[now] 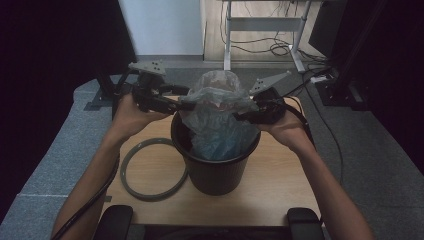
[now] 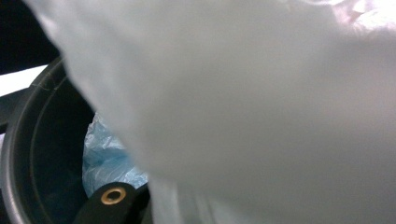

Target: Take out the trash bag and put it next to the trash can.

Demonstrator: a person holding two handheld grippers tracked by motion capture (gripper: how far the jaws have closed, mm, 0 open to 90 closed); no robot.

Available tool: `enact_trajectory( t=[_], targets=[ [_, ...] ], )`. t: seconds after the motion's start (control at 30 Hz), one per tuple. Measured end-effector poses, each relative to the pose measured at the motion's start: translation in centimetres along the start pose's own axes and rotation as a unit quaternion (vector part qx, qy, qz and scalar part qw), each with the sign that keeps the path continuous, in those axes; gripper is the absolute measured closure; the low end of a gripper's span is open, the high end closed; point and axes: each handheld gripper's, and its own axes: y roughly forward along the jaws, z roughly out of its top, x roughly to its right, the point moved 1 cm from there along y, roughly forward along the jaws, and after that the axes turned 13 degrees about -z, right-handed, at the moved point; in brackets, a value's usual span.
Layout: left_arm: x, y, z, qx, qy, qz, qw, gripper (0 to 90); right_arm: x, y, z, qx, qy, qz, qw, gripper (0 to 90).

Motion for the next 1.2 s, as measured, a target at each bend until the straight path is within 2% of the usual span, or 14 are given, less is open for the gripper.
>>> enact_trajectory(
  t=[0.33,0.5,0.6,0.63,0.67,0.7,0.8,0.83,0.87,0.9,1.03,1.13,1.17,1.2],
  targets=[
    [-1.4,-0.9,-2.3,0.001,-0.02,0.006,0.9998,31.3,0.8,-0.8,-0.3,-0.005,0.008,-0.018,0.9998,81.5],
    [-2.1,0.6,-3.2,-0.017,-0.029,0.001,0.9994,31.8,0.8,-1.3,-0.2,0.01,0.011,-0.004,0.9999,81.5],
    [-2.4,2.1,-3.5,-0.028,-0.027,-0.005,0.9992,42.8,0.5,-1.4,-0.1,0.015,0.01,0.013,0.9997,81.2],
    [-2.6,3.1,-3.3,-0.028,-0.028,-0.021,0.999,63.0,0.2,-1.3,0.1,0.018,0.007,0.025,0.9995,80.7],
    [-2.6,3.1,-3.3,-0.028,-0.028,-0.021,0.999,68.4,0.2,-1.3,0.1,0.018,0.007,0.025,0.9995,80.7],
    [-2.6,3.5,-3.1,-0.024,-0.026,-0.026,0.999,68.4,0.1,-1.2,0.2,0.017,0.003,0.031,0.9994,80.3],
    [-2.1,4.5,-1.9,-0.015,-0.012,-0.045,0.9988,86.4,-0.8,-0.2,0.7,0.012,-0.015,0.053,0.9984,74.6],
    [-1.8,4.9,-1.5,-0.016,-0.006,-0.051,0.9985,86.4,-0.8,-0.2,0.7,0.012,-0.015,0.053,0.9984,74.6],
    [-1.5,5.3,-1.0,-0.021,0.001,-0.057,0.9981,87.8,-1.3,0.4,1.0,0.013,-0.022,0.059,0.9979,63.6],
    [-1.1,5.8,-0.6,-0.028,0.009,-0.062,0.9976,87.8,-1.3,0.4,1.0,0.013,-0.022,0.059,0.9979,63.6],
    [0.2,7.3,0.8,-0.043,0.035,-0.081,0.9951,88.2,-2.5,1.9,1.6,0.018,-0.037,0.072,0.9965,36.2],
    [0.9,8.3,1.5,-0.041,0.042,-0.099,0.9934,88.3,-3.5,2.9,1.9,0.016,-0.044,0.081,0.9956,30.5],
    [1.0,8.5,1.7,-0.039,0.041,-0.105,0.9929,88.3,-3.9,3.3,2.1,0.018,-0.045,0.078,0.9957,38.7],
    [1.1,8.8,1.8,-0.041,0.043,-0.106,0.9925,88.3,-3.9,3.3,2.1,0.018,-0.045,0.078,0.9957,38.7]
  ],
)
